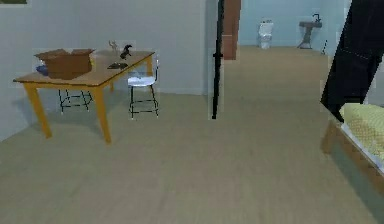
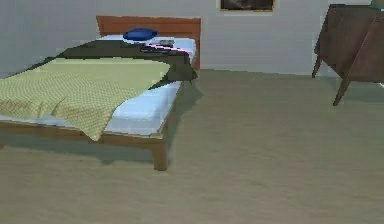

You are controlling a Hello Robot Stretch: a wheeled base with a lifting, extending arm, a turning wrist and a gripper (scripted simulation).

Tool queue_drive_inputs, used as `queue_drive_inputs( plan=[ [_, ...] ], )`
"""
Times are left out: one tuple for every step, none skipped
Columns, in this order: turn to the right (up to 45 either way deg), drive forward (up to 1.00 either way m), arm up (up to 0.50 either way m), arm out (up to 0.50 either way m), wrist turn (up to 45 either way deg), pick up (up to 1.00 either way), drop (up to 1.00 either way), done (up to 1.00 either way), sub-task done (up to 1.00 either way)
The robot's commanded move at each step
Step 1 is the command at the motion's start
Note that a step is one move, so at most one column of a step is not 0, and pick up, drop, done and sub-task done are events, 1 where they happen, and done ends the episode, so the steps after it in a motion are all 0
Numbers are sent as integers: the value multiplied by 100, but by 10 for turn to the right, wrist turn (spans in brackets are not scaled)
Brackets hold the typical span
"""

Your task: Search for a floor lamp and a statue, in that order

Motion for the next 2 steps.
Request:
queue_drive_inputs(
  plan=[
    [-30,0,0,0,0,0,0,0,0],
    [0,100,0,0,0,0,0,0,0]
  ],
)
